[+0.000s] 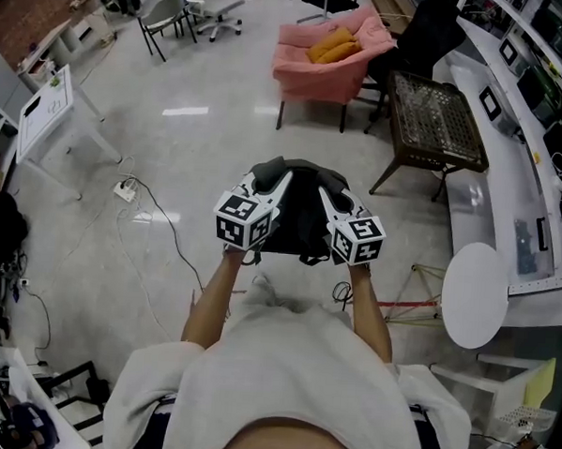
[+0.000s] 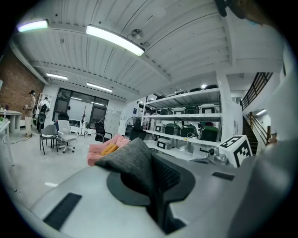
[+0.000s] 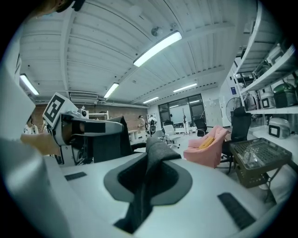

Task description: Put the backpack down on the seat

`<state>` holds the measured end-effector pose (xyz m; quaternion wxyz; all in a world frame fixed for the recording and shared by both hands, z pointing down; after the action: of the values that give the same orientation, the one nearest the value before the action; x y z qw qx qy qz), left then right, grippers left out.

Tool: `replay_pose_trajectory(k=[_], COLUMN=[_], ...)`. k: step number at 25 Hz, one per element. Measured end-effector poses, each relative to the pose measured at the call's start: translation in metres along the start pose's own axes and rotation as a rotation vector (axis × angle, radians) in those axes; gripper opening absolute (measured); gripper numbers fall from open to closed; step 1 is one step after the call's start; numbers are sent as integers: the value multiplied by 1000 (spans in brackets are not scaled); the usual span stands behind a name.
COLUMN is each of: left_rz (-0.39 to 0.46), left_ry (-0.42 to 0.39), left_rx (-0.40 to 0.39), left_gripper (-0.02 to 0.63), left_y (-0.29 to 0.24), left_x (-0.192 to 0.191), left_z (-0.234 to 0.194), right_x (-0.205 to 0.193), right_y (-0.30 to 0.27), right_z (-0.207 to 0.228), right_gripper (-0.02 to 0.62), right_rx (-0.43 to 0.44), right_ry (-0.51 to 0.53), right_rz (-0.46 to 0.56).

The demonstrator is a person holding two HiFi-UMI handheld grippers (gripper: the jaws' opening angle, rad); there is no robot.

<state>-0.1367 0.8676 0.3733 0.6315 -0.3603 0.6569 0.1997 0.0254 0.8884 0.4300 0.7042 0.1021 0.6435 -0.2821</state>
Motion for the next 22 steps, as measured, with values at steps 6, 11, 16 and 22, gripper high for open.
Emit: replay_pose_trajectory(k=[6,11,16,22], left_rz=[8,8,13,6], left_ry=[7,11,23,43], left_rx=[3,-4,-13,-34], left_gripper=[31,30,30,31], left_y=[-28,-58,-97,-154], left_x=[1,4,8,30], left_z=[-19,-47,-90,-155], right_x=[2,7,15,41], right_y=[-24,-55,-103,-171], right_z=[23,46,75,116], right_gripper=[28,28,28,28], right_rx=[4,-4,-13,-32], right_ry=[12,11,14,3], right_rz=[-5,-8,-19,-33])
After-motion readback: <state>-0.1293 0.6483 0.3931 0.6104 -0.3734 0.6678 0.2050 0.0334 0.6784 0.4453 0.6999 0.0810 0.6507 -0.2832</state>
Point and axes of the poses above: the fingertips, and each gripper's own axes: y backward along the fingers, z to its right, x out of its top, the point moved 7 cm from there along y, backward along the fingers, and after that the axes turned 1 degree about -y, right-handed, at the moved point
